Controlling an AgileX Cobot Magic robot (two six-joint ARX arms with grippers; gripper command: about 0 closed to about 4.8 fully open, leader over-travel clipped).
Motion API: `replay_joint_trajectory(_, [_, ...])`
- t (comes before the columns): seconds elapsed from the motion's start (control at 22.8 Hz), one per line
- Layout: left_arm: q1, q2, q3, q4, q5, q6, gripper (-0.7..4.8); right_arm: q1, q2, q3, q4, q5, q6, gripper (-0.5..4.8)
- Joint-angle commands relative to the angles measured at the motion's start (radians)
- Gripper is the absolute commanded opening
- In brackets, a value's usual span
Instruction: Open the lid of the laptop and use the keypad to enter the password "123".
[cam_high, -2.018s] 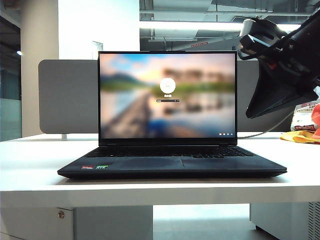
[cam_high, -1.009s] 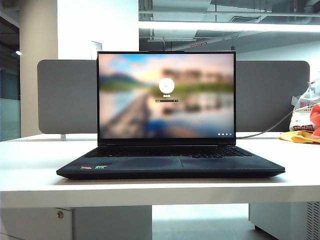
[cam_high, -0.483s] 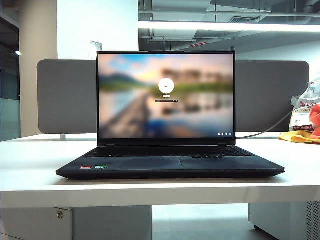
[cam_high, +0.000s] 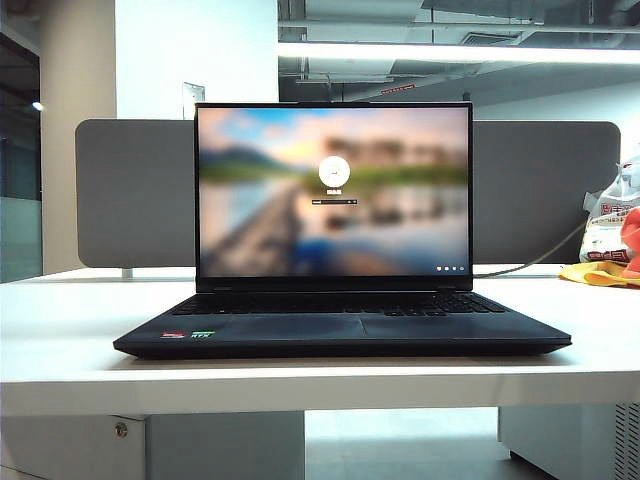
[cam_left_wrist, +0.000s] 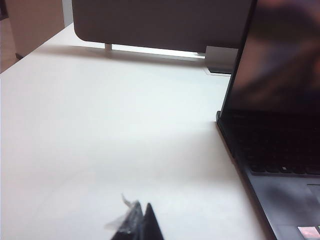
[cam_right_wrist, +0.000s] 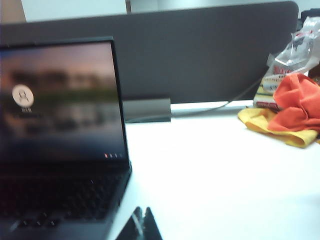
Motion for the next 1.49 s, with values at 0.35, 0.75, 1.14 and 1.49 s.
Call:
replay_joint_trajectory(0.35, [0.001,0.0,0.0,0.012,0.0,-0.002,-0.04,0.0,-0.008,-0.015,-0.103,0.002,-0.074,-0.01])
replay_joint_trajectory(0.75, [0.001,0.0,0.0,0.012,0.0,-0.003,-0.04,0.002,-0.008,-0.015,-0.202,0.089,-0.085,-0.01])
replay_joint_trajectory(1.14, [0.001,0.0,0.0,0.012,0.0,-0.003,-0.03,0.003,-0.008,-0.015,-0.208,0.089,-0.09,-0.01])
replay_joint_trajectory(1.49, [0.001,0.0,0.0,0.012,0.0,-0.003,-0.03,0.002,-0.008,-0.015,-0.211,0.082,-0.092,-0.01])
